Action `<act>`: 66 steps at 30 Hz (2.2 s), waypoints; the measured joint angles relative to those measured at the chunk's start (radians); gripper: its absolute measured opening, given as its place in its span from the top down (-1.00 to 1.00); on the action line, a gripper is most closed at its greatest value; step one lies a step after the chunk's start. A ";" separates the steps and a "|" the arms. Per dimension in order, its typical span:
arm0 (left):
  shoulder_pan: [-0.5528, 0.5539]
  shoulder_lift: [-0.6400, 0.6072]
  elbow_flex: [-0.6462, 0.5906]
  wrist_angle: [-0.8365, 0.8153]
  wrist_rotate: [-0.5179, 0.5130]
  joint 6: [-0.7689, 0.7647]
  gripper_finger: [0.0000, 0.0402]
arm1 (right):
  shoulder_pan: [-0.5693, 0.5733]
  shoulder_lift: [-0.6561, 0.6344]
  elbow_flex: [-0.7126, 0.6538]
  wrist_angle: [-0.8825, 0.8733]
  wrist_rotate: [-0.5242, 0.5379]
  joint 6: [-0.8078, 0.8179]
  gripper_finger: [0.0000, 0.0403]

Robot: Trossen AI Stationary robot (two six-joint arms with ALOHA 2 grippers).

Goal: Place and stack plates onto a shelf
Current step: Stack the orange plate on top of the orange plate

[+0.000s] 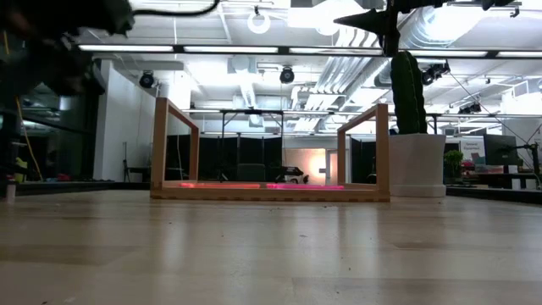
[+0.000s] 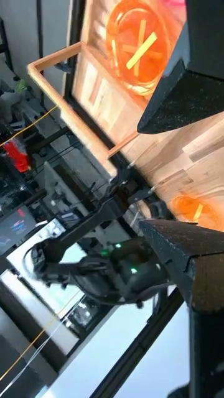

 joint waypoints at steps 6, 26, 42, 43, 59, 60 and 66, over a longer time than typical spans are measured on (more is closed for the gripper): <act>-0.036 0.140 0.000 0.000 -0.047 0.240 0.14 | 0.000 0.018 0.000 -0.006 0.000 0.009 -0.10; -0.051 0.306 -0.050 -0.016 -0.088 0.446 0.14 | 0.000 0.024 0.000 -0.016 0.000 0.026 -0.10; -0.053 0.306 -0.057 -0.005 -0.105 0.526 0.94 | 0.000 0.024 0.000 -0.027 0.000 0.023 -0.10; -0.049 0.306 -0.057 -0.005 -0.101 0.517 0.96 | 0.000 0.024 0.000 -0.027 0.000 0.023 -0.10; 0.116 0.089 0.054 -0.086 -0.050 0.413 1.00 | 0.000 0.024 0.000 -0.030 0.000 0.016 -0.10; 0.133 0.072 0.073 -0.083 -0.048 0.397 1.00 | 0.000 0.024 0.000 -0.030 0.000 0.016 -0.10; 0.262 0.040 0.220 -0.021 -0.066 0.182 1.00 | 0.000 0.024 0.000 -0.034 0.000 0.005 -0.10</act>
